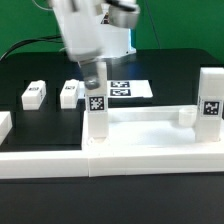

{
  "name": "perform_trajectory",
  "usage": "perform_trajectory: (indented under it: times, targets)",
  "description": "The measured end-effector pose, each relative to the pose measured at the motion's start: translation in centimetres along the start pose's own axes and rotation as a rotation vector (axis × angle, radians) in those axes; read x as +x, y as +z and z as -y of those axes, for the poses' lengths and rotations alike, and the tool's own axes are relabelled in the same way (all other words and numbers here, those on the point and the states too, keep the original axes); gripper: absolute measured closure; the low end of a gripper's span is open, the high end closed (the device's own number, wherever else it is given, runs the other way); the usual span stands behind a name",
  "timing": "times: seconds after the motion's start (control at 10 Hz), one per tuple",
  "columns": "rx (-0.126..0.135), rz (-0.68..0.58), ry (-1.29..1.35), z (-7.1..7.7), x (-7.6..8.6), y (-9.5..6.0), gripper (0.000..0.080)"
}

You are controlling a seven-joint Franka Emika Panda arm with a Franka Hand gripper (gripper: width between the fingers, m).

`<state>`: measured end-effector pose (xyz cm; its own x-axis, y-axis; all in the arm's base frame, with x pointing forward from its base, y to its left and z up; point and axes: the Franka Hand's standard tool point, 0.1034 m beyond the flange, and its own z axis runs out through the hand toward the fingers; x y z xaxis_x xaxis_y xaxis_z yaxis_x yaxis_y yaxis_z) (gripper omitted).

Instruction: Assemble desk

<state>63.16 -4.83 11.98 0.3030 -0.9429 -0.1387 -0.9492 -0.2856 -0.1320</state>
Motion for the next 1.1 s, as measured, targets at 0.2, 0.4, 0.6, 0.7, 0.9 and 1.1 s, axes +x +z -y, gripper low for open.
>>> perform_trajectory:
  times: [0.2,0.4,0.6,0.7,0.9,1.1]
  targets:
    - [-0.017,-0.003,-0.331,0.4,-1.8,-0.1,0.0159]
    - [-0.020,-0.002,-0.466,0.3,-1.6,0.0,0.0151]
    - [-0.021,-0.003,-0.652,0.1,-1.2,0.1,0.0151]
    - [-0.027,-0.010,-0.800,-0.3,-0.4,0.0,0.0151]
    - [-0.053,-0.047,-1.113,1.1,0.2,-0.9,0.0151]
    - [-0.053,-0.050,-1.170,1.3,0.0,-0.8,0.0151]
